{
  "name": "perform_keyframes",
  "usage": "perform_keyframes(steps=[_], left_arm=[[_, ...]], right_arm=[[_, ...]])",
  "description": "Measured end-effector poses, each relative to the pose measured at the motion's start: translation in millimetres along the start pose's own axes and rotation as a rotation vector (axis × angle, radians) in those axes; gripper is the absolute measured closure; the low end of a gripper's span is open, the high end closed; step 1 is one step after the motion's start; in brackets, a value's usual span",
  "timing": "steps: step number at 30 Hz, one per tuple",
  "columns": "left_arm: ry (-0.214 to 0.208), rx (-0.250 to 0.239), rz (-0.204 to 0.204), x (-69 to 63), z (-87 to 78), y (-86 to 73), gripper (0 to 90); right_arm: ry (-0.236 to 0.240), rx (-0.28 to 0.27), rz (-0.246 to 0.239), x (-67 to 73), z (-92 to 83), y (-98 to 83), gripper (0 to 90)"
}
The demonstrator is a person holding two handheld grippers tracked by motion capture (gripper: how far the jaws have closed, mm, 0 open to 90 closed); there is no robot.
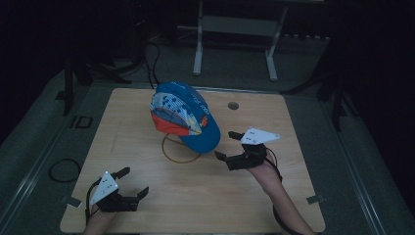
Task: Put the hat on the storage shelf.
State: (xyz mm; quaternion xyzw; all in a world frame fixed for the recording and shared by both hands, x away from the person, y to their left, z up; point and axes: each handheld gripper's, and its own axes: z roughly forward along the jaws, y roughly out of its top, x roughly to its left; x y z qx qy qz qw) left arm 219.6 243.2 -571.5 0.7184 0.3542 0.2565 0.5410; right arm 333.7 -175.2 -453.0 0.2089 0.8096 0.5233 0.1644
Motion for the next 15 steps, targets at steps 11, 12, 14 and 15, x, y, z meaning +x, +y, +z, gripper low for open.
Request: perform_keyframes(steps=[11, 12, 14, 15], left_arm=[[-0.002, 0.008, -0.003, 0.0, 0.8, -0.7, 1.9], [-0.003, 0.008, -0.004, -0.1, 0.8, -0.7, 1.9], [-0.003, 0.007, -0.003, -0.2, 0.6, -0.7, 1.9], [-0.003, 0.007, -0.004, 0.0, 0.6, -0.8, 1.9]], right_arm=[[0.013, 0.054, 0.038, -3.3, -10.7, -46.3, 14.4], [0.008, 0.062, 0.041, -3.7, -11.7, -50.5, 14.4], [-0.004, 0.061, 0.052, -5.6, -14.7, -59.4, 14.4], [-0.009, 0.061, 0.056, -6.4, -15.8, -62.3, 14.4]])
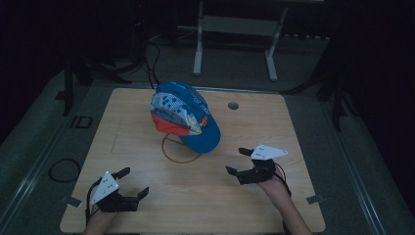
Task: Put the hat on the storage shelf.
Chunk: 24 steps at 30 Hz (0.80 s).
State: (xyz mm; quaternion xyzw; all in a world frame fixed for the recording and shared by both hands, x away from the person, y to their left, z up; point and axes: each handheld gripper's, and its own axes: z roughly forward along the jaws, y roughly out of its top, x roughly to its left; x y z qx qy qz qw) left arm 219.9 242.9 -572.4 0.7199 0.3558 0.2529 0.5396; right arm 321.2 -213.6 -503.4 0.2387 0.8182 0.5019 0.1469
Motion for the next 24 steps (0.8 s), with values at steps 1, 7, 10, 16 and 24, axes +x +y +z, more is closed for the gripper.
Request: perform_keyframes(steps=[1, 7, 10, 16, 24], left_arm=[[0.001, 0.001, -0.002, 0.1, 0.1, -0.1, 1.9], [0.000, 0.003, 0.000, 0.0, 0.5, -0.1, 1.9], [0.000, 0.000, -0.003, 0.1, 0.1, -0.2, 1.9], [0.003, 0.000, -0.004, 1.1, 0.0, -0.4, 1.9], [0.005, 0.003, -0.001, 1.1, -1.2, -0.6, 1.9]], right_arm=[[-0.007, -0.002, 0.003, -1.3, -1.3, -3.8, 14.4], [-0.042, 0.016, 0.020, -9.1, -6.3, -25.7, 14.4], [-0.049, 0.029, 0.032, -11.4, -7.5, -35.0, 14.4], [-0.082, 0.022, 0.052, -17.7, -13.6, -50.9, 14.4], [-0.158, 0.020, 0.092, -32.3, -23.2, -68.8, 14.4]])
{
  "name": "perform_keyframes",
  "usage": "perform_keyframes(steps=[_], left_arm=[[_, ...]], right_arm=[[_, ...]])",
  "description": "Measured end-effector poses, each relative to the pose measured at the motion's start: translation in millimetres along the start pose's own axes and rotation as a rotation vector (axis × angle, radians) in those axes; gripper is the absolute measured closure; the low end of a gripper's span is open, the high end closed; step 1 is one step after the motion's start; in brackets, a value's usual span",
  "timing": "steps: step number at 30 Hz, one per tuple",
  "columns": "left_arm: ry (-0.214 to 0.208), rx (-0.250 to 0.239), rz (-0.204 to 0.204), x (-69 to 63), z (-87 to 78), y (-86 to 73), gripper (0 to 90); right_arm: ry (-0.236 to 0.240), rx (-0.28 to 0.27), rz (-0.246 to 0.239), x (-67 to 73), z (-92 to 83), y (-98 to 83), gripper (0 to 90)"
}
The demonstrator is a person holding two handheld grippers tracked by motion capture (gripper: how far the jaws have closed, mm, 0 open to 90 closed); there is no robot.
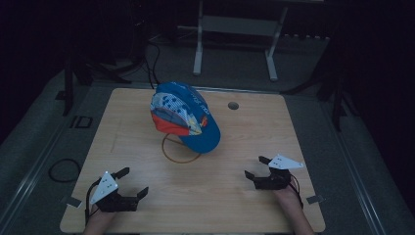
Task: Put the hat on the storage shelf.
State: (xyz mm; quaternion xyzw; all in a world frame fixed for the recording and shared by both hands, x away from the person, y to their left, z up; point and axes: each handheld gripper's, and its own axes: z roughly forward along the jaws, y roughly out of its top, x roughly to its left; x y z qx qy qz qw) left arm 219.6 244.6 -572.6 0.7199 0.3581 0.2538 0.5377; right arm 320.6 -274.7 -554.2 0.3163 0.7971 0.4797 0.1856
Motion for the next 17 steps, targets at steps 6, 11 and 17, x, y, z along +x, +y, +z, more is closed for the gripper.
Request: perform_keyframes(steps=[6, 11, 17], left_arm=[[0.000, -0.004, -0.003, 0.5, -1.2, 0.2, 1.9], [0.001, 0.001, 0.004, 0.6, -1.3, 0.0, 1.9], [0.005, -0.001, 0.004, 1.3, -2.2, 0.1, 1.9]], right_arm=[[0.011, -0.006, -0.001, -13.9, -7.6, -8.5, 14.3], [-0.006, -0.029, 0.027, -23.9, -12.8, -14.6, 14.3], [-0.036, -0.054, 0.051, -32.2, -17.2, -17.3, 14.3]])
